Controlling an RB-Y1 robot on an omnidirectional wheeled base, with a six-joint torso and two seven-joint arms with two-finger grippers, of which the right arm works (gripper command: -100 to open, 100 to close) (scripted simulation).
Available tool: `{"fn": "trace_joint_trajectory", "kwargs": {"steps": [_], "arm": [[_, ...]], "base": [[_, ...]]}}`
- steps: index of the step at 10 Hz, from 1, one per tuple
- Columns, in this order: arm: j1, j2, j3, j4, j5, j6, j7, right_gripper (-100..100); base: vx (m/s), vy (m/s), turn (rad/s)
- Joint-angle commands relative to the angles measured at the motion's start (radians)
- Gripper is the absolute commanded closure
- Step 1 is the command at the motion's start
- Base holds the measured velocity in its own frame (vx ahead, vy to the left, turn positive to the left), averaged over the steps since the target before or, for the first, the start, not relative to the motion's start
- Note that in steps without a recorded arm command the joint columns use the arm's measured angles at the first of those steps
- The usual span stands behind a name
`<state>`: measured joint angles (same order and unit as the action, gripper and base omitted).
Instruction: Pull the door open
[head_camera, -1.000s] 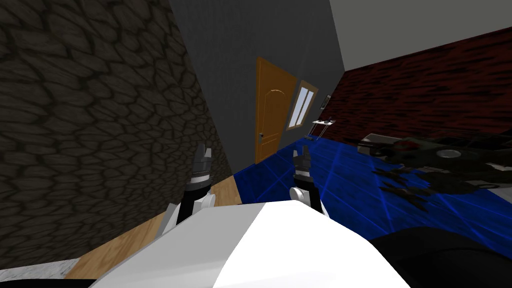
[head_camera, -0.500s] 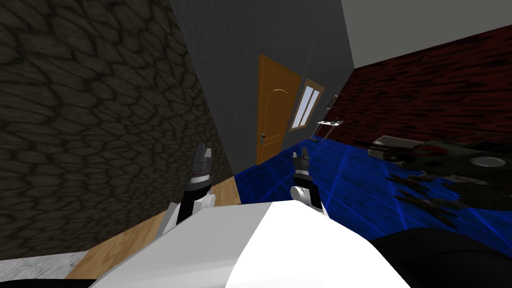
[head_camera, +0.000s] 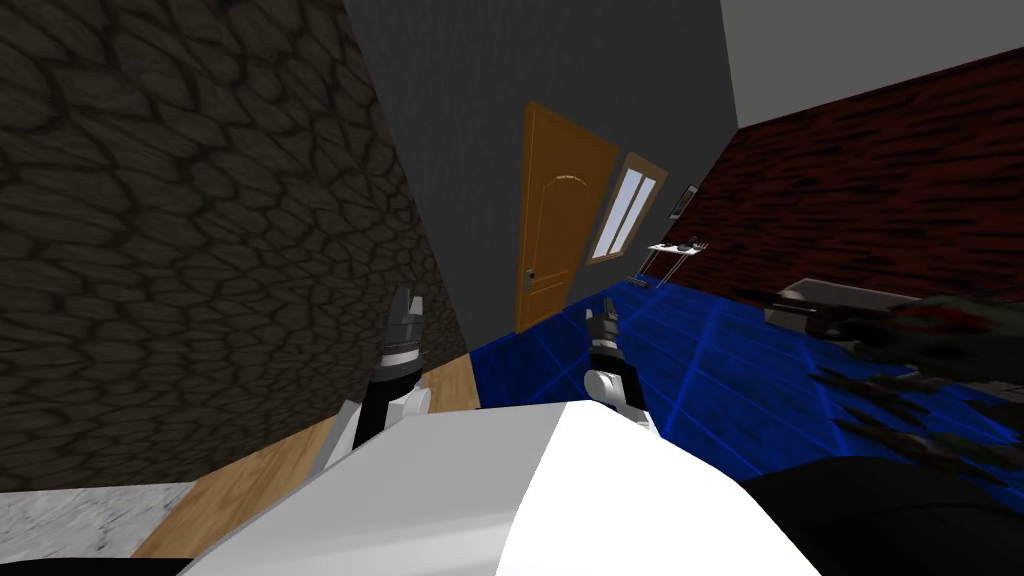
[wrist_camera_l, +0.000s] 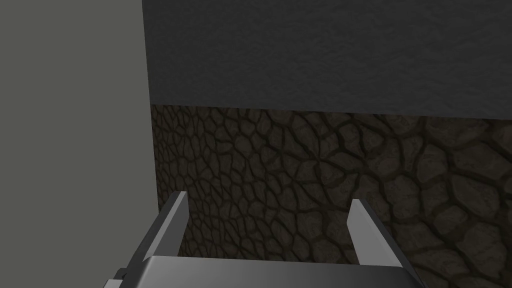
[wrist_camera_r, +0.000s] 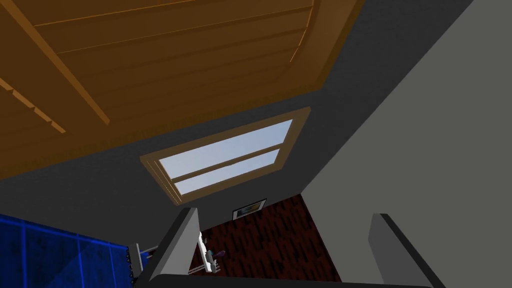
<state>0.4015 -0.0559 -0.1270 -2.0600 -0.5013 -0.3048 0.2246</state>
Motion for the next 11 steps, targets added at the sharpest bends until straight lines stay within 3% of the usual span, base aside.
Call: {"fn": "trace_joint_trajectory", "kwargs": {"steps": [1, 4, 5, 8, 9, 11], "arm": [[-0.009, -0.006, -0.013, 0.029, -0.05, 0.025, 0.009, -100], [-0.032, -0.012, -0.043, 0.076, -0.141, 0.085, 0.028, -100], [-0.032, -0.012, -0.043, 0.076, -0.152, 0.085, 0.028, -100], [-0.056, -0.018, -0.075, 0.125, -0.248, 0.147, 0.048, -100], [-0.056, -0.018, -0.075, 0.125, -0.258, 0.147, 0.048, -100], [-0.073, -0.02, -0.097, 0.159, -0.327, 0.191, 0.061, -100]], "base": [[0.086, -0.055, 0.118], [0.09, -0.048, 0.108], [0.058, -0.034, 0.036], [0.071, -0.037, 0.103], [0.06, -0.039, 0.044], [0.057, -0.055, 0.108]]}}
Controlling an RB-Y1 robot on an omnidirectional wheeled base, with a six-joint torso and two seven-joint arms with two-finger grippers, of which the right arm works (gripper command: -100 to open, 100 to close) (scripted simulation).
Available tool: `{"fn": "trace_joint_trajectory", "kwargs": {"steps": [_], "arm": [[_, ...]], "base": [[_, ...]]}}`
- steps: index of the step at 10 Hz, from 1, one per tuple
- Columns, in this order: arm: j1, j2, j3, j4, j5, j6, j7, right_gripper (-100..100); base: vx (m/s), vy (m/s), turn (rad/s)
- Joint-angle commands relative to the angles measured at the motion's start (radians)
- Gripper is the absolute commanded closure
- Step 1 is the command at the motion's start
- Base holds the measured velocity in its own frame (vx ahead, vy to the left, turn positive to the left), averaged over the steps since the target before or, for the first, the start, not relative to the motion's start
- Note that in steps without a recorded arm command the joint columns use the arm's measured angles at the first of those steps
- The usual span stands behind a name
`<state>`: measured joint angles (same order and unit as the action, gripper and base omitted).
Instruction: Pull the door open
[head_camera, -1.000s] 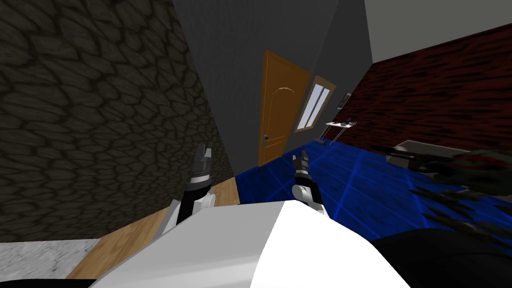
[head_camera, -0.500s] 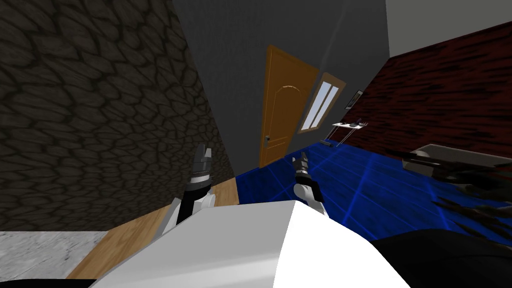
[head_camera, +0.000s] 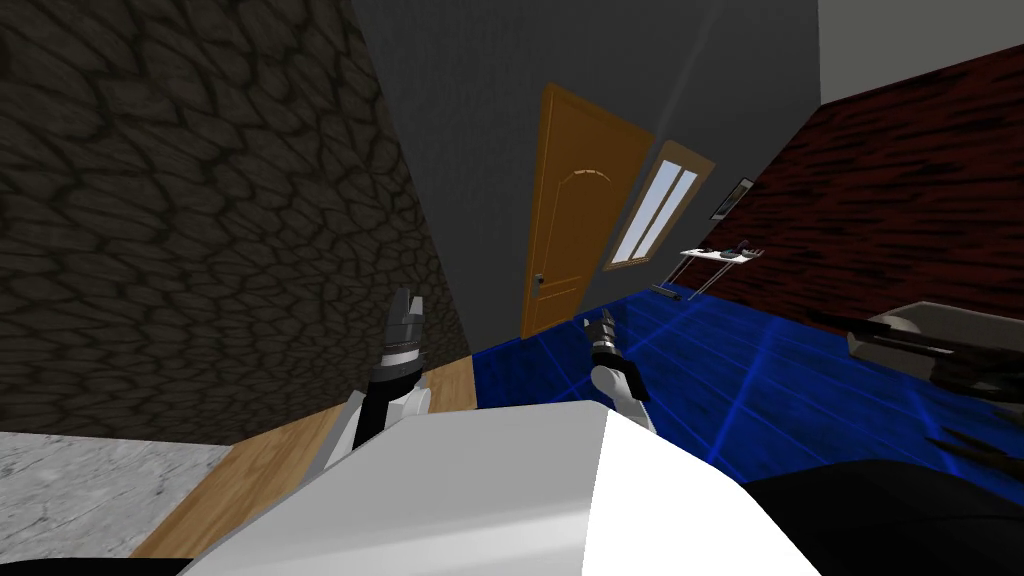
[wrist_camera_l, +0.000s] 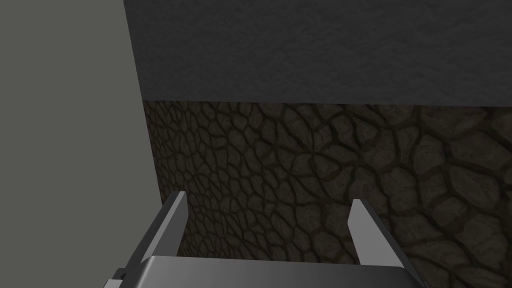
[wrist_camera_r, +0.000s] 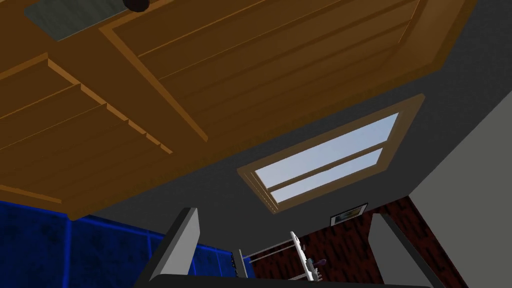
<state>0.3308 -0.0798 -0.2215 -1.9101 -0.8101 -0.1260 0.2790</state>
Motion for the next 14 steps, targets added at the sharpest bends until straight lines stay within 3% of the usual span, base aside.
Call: {"fn": "trace_joint_trajectory", "kwargs": {"steps": [1, 2, 4, 5, 7, 8, 11, 12, 14], "arm": [[-0.011, 0.003, -0.013, 0.026, -0.05, 0.034, 0.014, -100], [-0.011, 0.003, -0.013, 0.026, -0.06, 0.034, 0.014, -100], [-0.028, 0.002, -0.036, 0.061, -0.126, 0.079, 0.028, -100], [-0.028, 0.002, -0.036, 0.061, -0.135, 0.079, 0.028, -100], [-0.046, 0.002, -0.059, 0.096, -0.202, 0.124, 0.042, -100], [-0.046, 0.002, -0.059, 0.096, -0.211, 0.124, 0.042, -100], [-0.072, 0.003, -0.093, 0.149, -0.31, 0.191, 0.064, -100], [-0.072, 0.003, -0.093, 0.149, -0.325, 0.191, 0.064, -100], [-0.09, 0.005, -0.116, 0.184, -0.39, 0.236, 0.078, -100]], "base": [[0.075, -0.062, 0.134], [0.051, -0.045, 0.033], [0.062, -0.043, 0.114], [0.055, -0.035, 0.037], [0.058, -0.044, 0.096], [0.046, -0.05, 0.054], [0.063, -0.061, 0.11], [0.048, -0.045, 0.04], [0.055, -0.05, 0.111]]}}
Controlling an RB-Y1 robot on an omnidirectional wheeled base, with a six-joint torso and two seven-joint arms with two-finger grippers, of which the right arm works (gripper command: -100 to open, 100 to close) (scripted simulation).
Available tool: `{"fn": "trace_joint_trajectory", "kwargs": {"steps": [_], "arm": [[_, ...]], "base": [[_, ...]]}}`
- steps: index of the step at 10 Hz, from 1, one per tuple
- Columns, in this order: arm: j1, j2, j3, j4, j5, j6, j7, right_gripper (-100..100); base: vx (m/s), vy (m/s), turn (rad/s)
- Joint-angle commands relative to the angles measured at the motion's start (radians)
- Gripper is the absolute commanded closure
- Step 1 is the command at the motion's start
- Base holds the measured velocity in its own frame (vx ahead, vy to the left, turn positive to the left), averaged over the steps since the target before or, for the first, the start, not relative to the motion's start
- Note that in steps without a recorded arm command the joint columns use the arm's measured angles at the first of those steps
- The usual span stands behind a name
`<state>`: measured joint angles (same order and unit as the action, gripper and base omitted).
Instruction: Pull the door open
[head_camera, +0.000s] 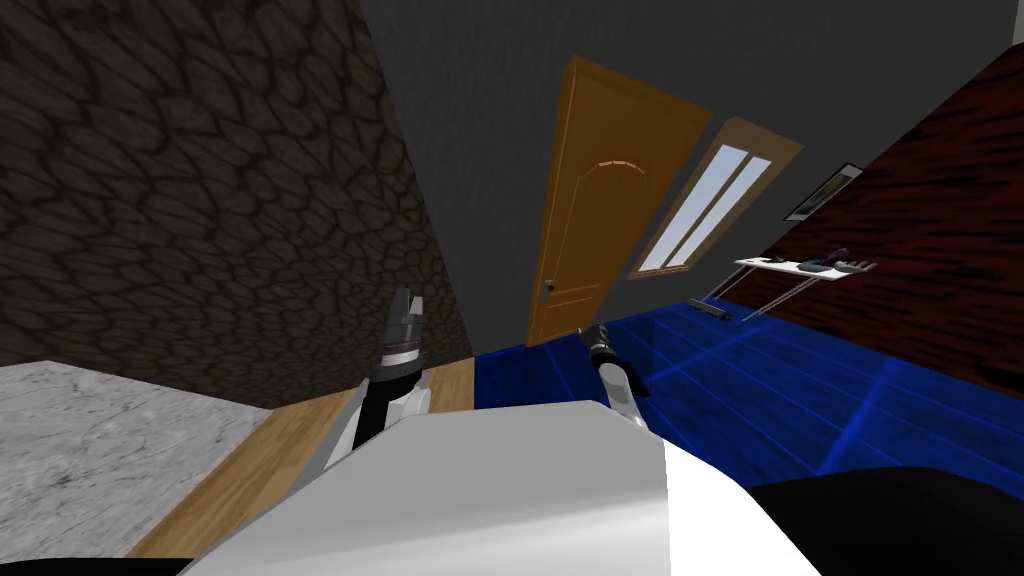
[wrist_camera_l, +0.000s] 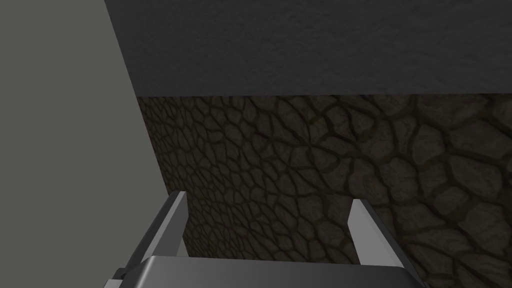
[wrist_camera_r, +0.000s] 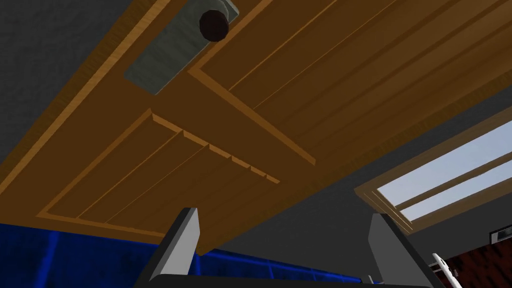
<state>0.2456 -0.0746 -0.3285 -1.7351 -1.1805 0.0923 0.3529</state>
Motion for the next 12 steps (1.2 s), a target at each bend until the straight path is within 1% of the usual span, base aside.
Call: {"fn": "trace_joint_trajectory", "kwargs": {"steps": [1, 2, 3, 4, 5, 7, 8, 11, 12], "arm": [[-0.004, -0.001, -0.009, 0.009, -0.031, 0.018, 0.004, -100], [-0.013, 0.001, -0.02, 0.027, -0.069, 0.041, 0.011, -100], [-0.021, 0.002, -0.031, 0.044, -0.098, 0.062, 0.018, -100], [-0.03, 0.004, -0.042, 0.061, -0.137, 0.084, 0.025, -100], [-0.03, 0.004, -0.042, 0.061, -0.143, 0.084, 0.025, -100], [-0.047, 0.008, -0.064, 0.095, -0.212, 0.128, 0.039, -100], [-0.047, 0.008, -0.064, 0.095, -0.217, 0.128, 0.039, -100], [-0.071, 0.016, -0.096, 0.144, -0.321, 0.19, 0.058, -100], [-0.079, 0.019, -0.106, 0.16, -0.348, 0.211, 0.065, -100]], "base": [[0.047, -0.048, 0.054], [0.048, -0.039, 0.085], [0.068, -0.054, 0.127], [0.081, -0.063, 0.116], [0.052, -0.056, 0.041], [0.042, -0.062, 0.104], [0.041, -0.052, 0.049], [0.051, -0.066, 0.102], [0.07, -0.071, 0.132]]}}
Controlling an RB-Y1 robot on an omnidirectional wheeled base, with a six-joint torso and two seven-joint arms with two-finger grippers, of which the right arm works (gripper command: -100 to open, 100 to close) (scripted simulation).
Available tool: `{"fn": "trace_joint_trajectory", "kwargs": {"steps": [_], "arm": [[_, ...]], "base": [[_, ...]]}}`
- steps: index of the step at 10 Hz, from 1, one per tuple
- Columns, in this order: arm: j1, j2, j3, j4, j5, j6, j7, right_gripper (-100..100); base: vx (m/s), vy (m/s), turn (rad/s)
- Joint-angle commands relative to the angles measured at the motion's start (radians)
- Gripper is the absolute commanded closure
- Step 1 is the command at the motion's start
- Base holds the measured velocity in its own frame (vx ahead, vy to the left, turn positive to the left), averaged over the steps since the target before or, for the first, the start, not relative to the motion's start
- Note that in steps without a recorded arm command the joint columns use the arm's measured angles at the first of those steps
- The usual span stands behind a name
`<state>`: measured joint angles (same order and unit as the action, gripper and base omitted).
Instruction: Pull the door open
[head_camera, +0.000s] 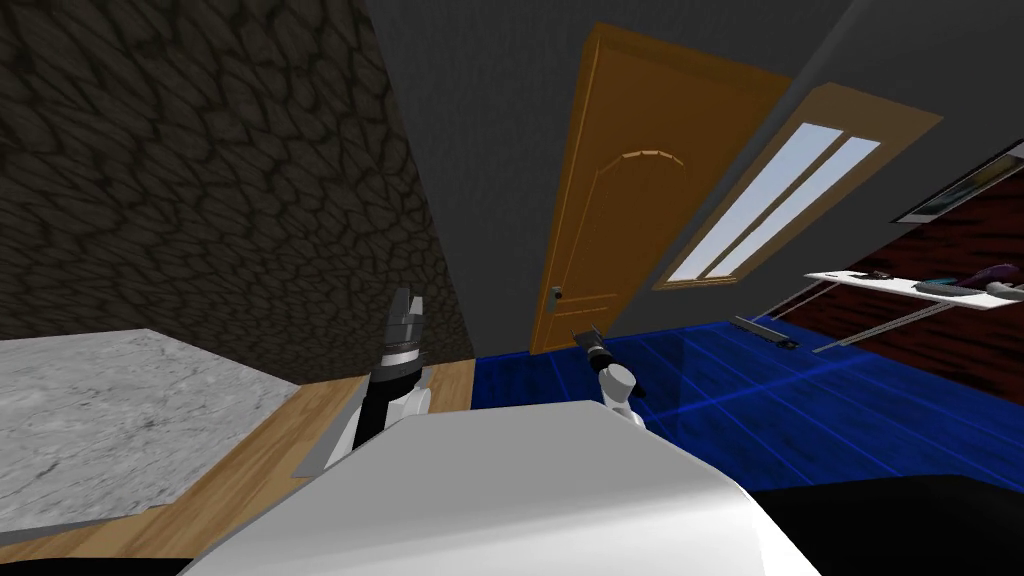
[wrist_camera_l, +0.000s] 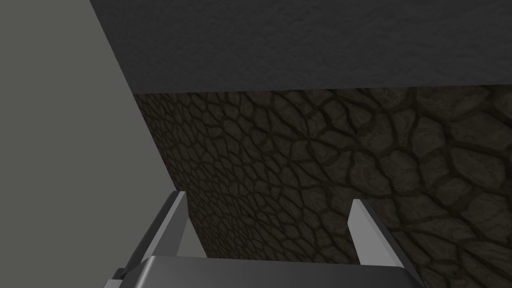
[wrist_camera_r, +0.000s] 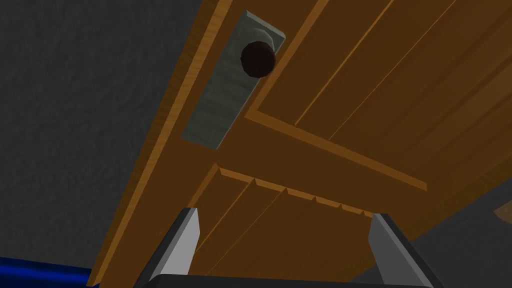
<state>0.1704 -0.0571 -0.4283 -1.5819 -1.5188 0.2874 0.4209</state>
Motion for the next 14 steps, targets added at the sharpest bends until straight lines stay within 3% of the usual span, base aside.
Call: {"fn": "trace_joint_trajectory", "kwargs": {"steps": [1, 9, 14], "arm": [[-0.012, 0.004, -0.016, 0.022, -0.05, 0.036, 0.003, -100], [-0.065, 0.033, -0.087, 0.131, -0.286, 0.175, 0.047, -100], [-0.091, 0.053, -0.12, 0.183, -0.397, 0.24, 0.068, -100]], "base": [[0.078, -0.069, 0.121], [0.064, -0.078, 0.1], [0.057, -0.061, 0.073]]}}
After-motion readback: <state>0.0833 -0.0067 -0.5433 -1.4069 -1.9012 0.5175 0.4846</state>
